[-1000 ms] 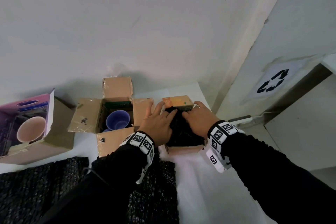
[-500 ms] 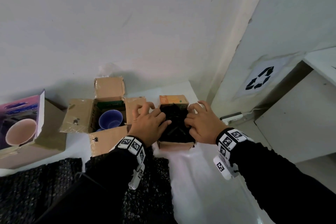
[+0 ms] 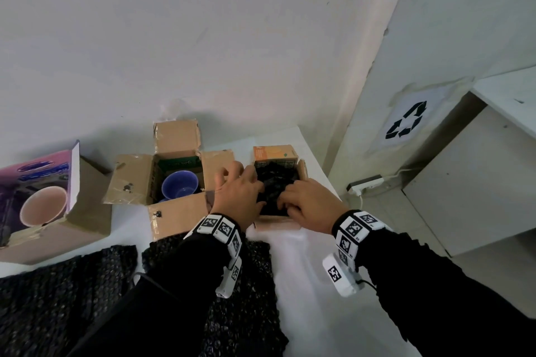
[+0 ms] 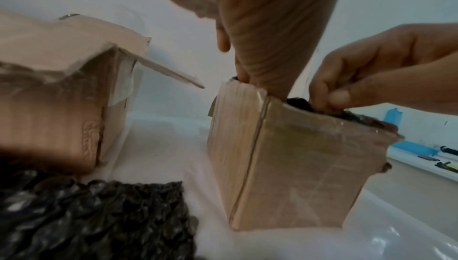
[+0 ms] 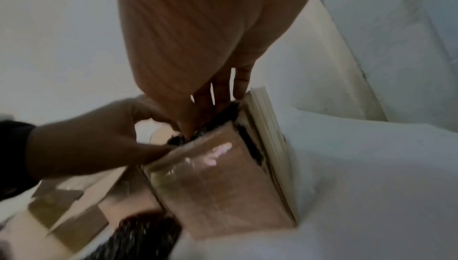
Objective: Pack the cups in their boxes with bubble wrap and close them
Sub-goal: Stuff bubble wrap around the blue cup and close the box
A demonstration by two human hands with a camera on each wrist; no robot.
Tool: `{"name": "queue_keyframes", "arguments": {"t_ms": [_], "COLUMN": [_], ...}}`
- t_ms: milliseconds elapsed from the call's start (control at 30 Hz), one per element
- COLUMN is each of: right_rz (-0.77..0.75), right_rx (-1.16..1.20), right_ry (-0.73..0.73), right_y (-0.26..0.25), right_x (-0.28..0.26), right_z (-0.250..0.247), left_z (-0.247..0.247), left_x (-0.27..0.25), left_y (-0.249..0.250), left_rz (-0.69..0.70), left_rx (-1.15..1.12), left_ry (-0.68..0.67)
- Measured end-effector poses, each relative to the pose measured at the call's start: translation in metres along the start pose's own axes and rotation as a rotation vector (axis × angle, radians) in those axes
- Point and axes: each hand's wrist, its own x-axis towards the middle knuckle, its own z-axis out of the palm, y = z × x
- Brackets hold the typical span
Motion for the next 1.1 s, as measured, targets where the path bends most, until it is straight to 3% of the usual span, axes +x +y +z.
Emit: {"name": "queue_keyframes", "arguments": {"t_ms": [233,333,467,700,967,1100], "right_rz": [0.021,0.135,0.109,0.094,0.039,0.011], "right_rx": [-0.144,0.006,0.072,-0.064,-0.250,-0.281], "right_ry": [-0.058,-0.140,-0.016,-0.310,-0.380,-0.350], "right_y": [-0.006,-0.001,0.009,0.003,0.009,0.010], "right_x": [0.002,0.013,0.037,0.074,0.089,0.085], "right_z": [0.000,-0.015,-0.012,0.003,0.007,0.007], "left_z": [0.014,0.020,0.029,0.043,0.048,0.047], "left_x": [-0.021,-0.035,-0.039,-0.041,-0.040,-0.040], "left_y": [0.010,0.014,0.010,0.001,0.002,0.004], "left_rz": [0.064,0.047,0.061,0.126,0.125,0.088], "left_rx": [-0.022,-0.082,-0.090,-0.025,-0.061,-0.087], "left_ry": [0.203,0.197,0.174,0.205,0.259,0.199]}}
